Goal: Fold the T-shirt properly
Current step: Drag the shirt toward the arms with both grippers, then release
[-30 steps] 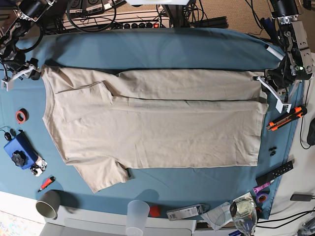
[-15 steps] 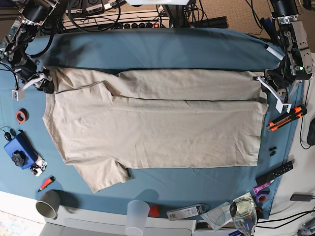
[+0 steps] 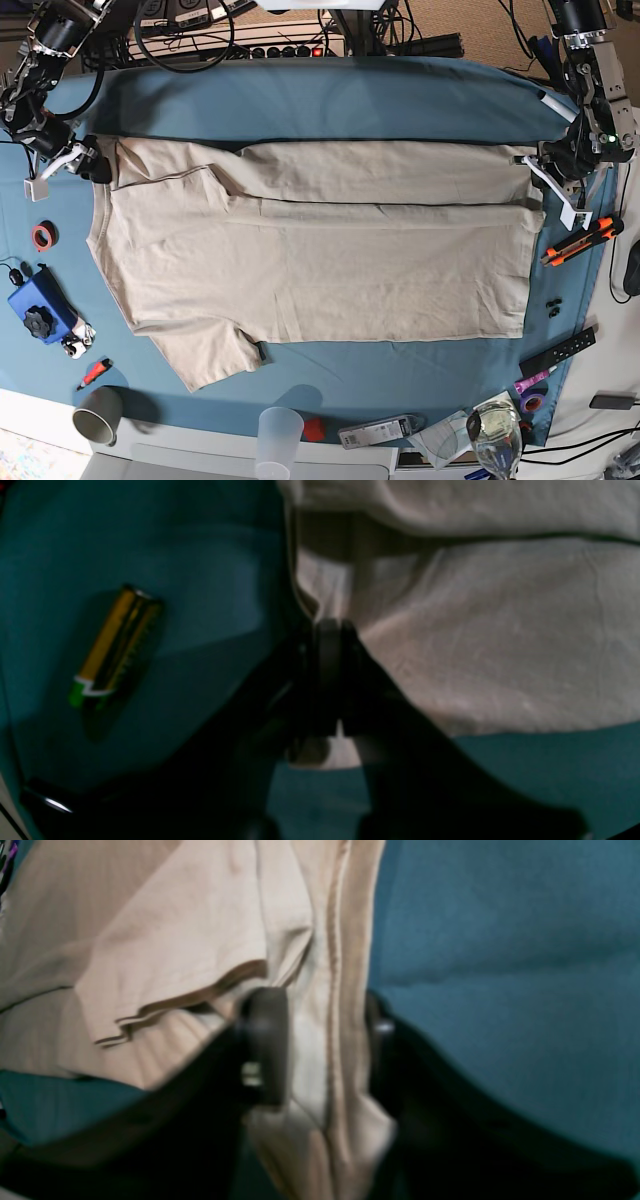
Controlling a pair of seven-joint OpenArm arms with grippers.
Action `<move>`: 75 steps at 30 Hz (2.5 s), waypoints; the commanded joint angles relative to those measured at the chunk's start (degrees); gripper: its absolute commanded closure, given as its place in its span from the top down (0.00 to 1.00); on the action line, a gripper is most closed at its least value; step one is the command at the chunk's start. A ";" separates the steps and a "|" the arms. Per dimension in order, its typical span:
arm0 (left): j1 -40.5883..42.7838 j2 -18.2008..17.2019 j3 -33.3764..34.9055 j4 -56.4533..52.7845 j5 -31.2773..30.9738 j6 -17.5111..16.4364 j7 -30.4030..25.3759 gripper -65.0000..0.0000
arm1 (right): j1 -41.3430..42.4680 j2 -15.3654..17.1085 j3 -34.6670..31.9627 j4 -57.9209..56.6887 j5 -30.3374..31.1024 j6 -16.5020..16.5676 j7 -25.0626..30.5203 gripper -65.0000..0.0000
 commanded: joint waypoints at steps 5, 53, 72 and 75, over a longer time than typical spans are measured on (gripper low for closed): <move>-0.28 -0.94 -0.48 0.57 1.07 0.17 0.22 0.00 | -2.05 -0.85 -0.70 -1.62 -9.51 -1.79 -9.35 0.00; 13.53 -4.26 -9.70 11.72 -4.00 -2.86 4.02 0.00 | -13.49 1.16 14.73 8.92 -1.92 0.08 -10.53 0.00; 13.66 -4.28 -9.73 13.55 -5.01 -4.31 4.44 0.34 | -13.46 8.57 14.75 8.96 6.25 -0.98 -10.53 0.20; 13.68 -4.26 -9.73 15.52 -3.04 -4.31 3.37 0.34 | -13.31 11.04 14.75 8.96 6.40 -0.96 -10.53 0.20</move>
